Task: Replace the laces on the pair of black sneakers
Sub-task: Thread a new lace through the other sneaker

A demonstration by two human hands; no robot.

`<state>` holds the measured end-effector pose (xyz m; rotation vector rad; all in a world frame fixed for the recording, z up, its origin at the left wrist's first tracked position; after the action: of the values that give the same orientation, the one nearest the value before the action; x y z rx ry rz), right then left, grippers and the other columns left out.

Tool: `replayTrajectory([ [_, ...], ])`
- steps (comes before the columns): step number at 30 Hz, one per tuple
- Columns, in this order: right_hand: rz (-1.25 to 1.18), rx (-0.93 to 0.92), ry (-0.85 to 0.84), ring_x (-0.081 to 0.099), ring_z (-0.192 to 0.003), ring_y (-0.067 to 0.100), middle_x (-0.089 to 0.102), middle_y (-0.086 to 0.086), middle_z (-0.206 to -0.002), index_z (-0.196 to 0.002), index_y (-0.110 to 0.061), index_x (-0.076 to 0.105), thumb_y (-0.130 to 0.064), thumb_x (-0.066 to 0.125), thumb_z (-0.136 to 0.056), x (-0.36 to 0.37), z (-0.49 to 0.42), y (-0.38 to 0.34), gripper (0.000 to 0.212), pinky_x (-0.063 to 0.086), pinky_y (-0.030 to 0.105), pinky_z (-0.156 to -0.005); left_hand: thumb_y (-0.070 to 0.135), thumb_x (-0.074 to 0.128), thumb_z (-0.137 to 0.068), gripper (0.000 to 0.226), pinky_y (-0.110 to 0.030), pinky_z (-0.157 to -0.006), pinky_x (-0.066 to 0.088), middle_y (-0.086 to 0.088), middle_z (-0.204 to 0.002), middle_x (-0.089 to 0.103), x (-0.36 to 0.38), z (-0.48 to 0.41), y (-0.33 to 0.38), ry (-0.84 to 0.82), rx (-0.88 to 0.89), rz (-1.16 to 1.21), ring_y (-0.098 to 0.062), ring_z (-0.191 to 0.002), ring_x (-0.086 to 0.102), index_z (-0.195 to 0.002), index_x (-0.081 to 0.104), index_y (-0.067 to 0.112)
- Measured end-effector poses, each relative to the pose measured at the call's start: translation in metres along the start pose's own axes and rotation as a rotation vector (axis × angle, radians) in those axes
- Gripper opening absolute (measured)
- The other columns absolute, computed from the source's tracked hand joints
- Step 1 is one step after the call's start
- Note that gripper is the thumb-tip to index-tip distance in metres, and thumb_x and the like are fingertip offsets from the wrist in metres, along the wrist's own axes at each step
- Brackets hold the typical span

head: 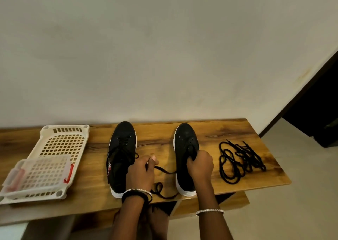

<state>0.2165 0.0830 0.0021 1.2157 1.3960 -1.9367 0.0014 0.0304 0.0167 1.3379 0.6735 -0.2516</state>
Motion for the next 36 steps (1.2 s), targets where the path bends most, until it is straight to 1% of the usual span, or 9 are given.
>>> replayTrajectory([
  [9, -0.077, -0.216, -0.083, 0.066, -0.103, 0.024, 0.072, 0.006, -0.11, -0.113, -0.013, 0.074, -0.021, 0.069, -0.092, 0.02, 0.021, -0.036, 0.023, 0.046, 0.025, -0.077, 0.035, 0.06, -0.094, 0.006, -0.025, -0.046, 0.032, 0.008, -0.055, 0.049, 0.007, -0.015, -0.003, -0.099, 0.109, -0.249, -0.01, -0.052, 0.05, -0.092, 0.062, 0.029],
  [14, -0.093, -0.342, -0.217, 0.067, -0.101, 0.024, 0.073, 0.007, -0.109, -0.111, -0.015, 0.075, -0.013, 0.067, -0.092, 0.026, 0.019, -0.047, 0.021, 0.053, 0.028, -0.081, 0.056, 0.056, -0.092, 0.027, -0.023, -0.046, 0.029, 0.008, -0.054, 0.049, 0.002, -0.019, -0.002, -0.101, 0.155, -0.339, -0.008, -0.051, 0.048, -0.084, 0.06, 0.032],
  [18, -0.13, -0.405, -0.358, 0.066, -0.103, 0.023, 0.072, 0.007, -0.11, -0.11, -0.011, 0.075, -0.006, 0.065, -0.093, 0.034, 0.027, -0.06, 0.02, 0.05, 0.022, -0.082, 0.053, 0.048, -0.098, 0.042, -0.022, -0.046, 0.025, 0.007, -0.059, 0.049, -0.002, -0.024, 0.003, 0.014, 0.165, -0.419, -0.008, -0.052, 0.047, -0.066, 0.052, 0.025],
  [22, -0.317, -0.296, -0.379, 0.067, -0.101, 0.014, 0.072, -0.001, -0.109, -0.113, -0.019, 0.073, -0.009, 0.076, -0.086, 0.015, 0.02, -0.048, 0.029, 0.053, 0.021, -0.082, 0.029, 0.044, -0.103, 0.025, -0.025, -0.065, 0.04, 0.0, -0.097, 0.06, 0.002, -0.042, 0.016, 0.202, 0.243, -0.233, -0.016, -0.079, 0.055, -0.101, 0.065, 0.015],
  [25, -0.393, -0.216, -0.332, 0.065, -0.093, 0.005, 0.065, -0.01, -0.116, -0.126, -0.027, 0.065, -0.019, 0.082, -0.083, -0.018, 0.007, -0.029, 0.048, 0.048, 0.016, -0.07, 0.024, 0.045, -0.103, 0.025, -0.034, -0.079, 0.053, 0.0, -0.118, 0.056, 0.026, -0.06, 0.021, 0.051, 0.296, -0.226, -0.021, -0.097, 0.059, -0.121, 0.062, 0.024],
  [28, -0.29, -0.136, -0.244, 0.061, -0.1, 0.014, 0.06, -0.009, -0.113, -0.136, -0.028, 0.053, -0.025, 0.077, -0.088, -0.044, -0.006, -0.008, 0.054, 0.049, 0.03, -0.077, 0.031, 0.049, -0.101, 0.033, -0.035, -0.088, 0.055, 0.002, -0.128, 0.047, 0.042, -0.068, 0.017, -0.094, 0.281, -0.29, -0.018, -0.104, 0.057, -0.133, 0.055, 0.035],
  [30, -0.188, -0.115, -0.112, 0.061, -0.098, 0.021, 0.066, -0.006, -0.097, -0.138, -0.023, 0.05, -0.021, 0.069, -0.094, -0.057, -0.014, 0.004, 0.048, 0.049, 0.037, -0.079, 0.037, 0.049, -0.1, 0.033, -0.033, -0.087, 0.054, 0.004, -0.126, 0.046, 0.042, -0.07, 0.013, -0.124, 0.273, -0.294, -0.017, -0.105, 0.057, -0.132, 0.056, 0.037],
  [32, -0.209, -0.135, -0.003, 0.063, -0.086, 0.017, 0.069, -0.004, -0.082, -0.132, -0.018, 0.055, -0.016, 0.065, -0.097, -0.063, -0.018, 0.006, 0.036, 0.046, 0.034, -0.071, 0.051, 0.048, -0.096, 0.037, -0.037, -0.086, 0.055, 0.006, -0.125, 0.048, 0.04, -0.071, 0.01, -0.138, 0.279, -0.321, -0.019, -0.107, 0.058, -0.129, 0.057, 0.037],
  [36, -0.666, -0.178, -0.083, 0.07, -0.077, 0.01, 0.076, 0.0, -0.088, -0.105, -0.02, 0.07, -0.01, 0.066, -0.096, -0.051, -0.013, -0.015, 0.014, 0.048, 0.022, -0.067, 0.058, 0.045, -0.094, 0.051, -0.037, -0.084, 0.052, 0.003, -0.128, 0.054, 0.038, -0.071, 0.008, -0.14, 0.226, -0.373, -0.022, -0.112, 0.058, -0.137, 0.047, 0.031],
])
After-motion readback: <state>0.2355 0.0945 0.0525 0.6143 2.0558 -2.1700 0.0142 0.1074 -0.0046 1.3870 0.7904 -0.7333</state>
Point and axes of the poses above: each hand's wrist, its own z-axis away from the middle knuckle, its own x-axis out of the palm, y = z × x, the point moved 6 cm from there along -z, towards the middle knuckle
